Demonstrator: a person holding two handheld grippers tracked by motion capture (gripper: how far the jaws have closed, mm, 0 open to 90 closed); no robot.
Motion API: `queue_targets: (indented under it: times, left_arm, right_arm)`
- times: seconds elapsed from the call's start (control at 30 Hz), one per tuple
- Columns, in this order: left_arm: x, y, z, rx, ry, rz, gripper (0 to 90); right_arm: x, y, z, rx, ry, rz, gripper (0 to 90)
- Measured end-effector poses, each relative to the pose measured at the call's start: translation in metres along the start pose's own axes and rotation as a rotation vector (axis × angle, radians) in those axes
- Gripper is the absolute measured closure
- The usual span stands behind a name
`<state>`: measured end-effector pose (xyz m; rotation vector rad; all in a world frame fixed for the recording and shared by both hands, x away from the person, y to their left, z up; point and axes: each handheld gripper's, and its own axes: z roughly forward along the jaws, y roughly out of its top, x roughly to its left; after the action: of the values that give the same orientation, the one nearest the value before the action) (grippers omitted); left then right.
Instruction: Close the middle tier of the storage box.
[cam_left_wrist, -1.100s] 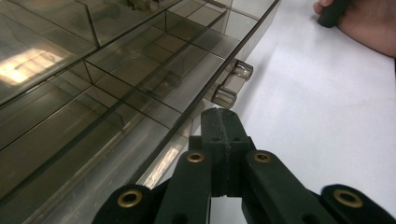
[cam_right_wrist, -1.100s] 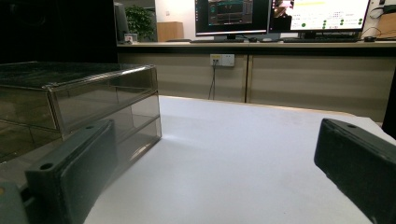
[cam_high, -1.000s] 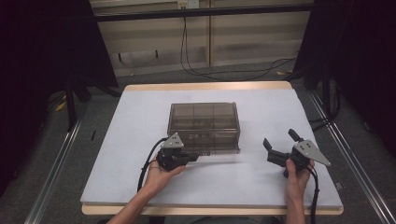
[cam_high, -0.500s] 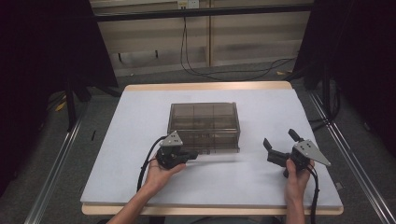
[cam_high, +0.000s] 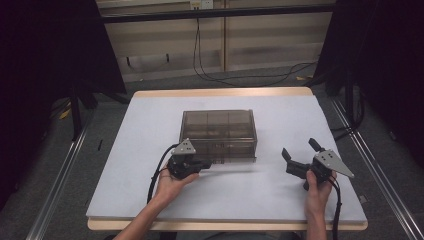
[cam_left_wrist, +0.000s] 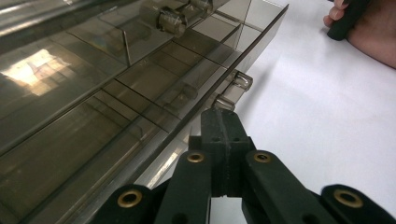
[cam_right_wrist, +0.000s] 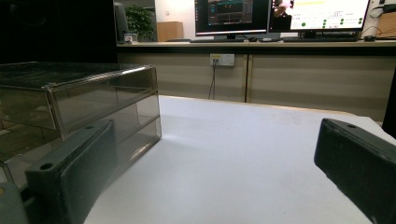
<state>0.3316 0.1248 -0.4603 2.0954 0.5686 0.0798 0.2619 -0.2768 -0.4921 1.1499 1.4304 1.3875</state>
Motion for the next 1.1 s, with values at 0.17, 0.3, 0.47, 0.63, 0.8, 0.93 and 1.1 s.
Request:
queue_targets:
  times: [0.17,0.3,0.47,0.63,0.8,0.93,1.1]
  left_arm:
    - [0.0035,0.0,-0.0019,-0.014,-0.005,-0.022,90.0]
    - [0.0038,0.002,-0.0015,-0.013,-0.001,-0.02,90.0]
    - [0.0027,0.007,0.0008,-0.018,0.0,-0.013,90.0]
    - [0.0023,0.0067,0.0022,-0.01,0.007,-0.006,90.0]
    - [0.003,0.0068,0.0026,-0.014,0.01,-0.002,90.0]
    - [0.0036,0.0071,0.0028,-0.019,0.008,-0.009,90.0]
    - [0.0044,0.0093,0.0032,-0.022,0.008,-0.005,90.0]
  right_arm:
    - [0.0,0.0,0.0,0.001,0.0,0.0,0.0]
    - [0.0001,0.0,0.0001,0.001,-0.003,0.001,0.0]
    - [0.0,0.0,0.0,0.0,0.0,0.001,0.0]
    - [-0.0002,0.0,0.0,-0.001,0.001,0.0,0.0]
    - [-0.0001,0.0,-0.0001,-0.001,0.0,0.001,0.0]
    - [0.0,0.0,-0.0001,-0.001,0.0,0.0,0.0]
    - [-0.0001,0.0,0.0,-0.001,0.0,0.001,0.0]
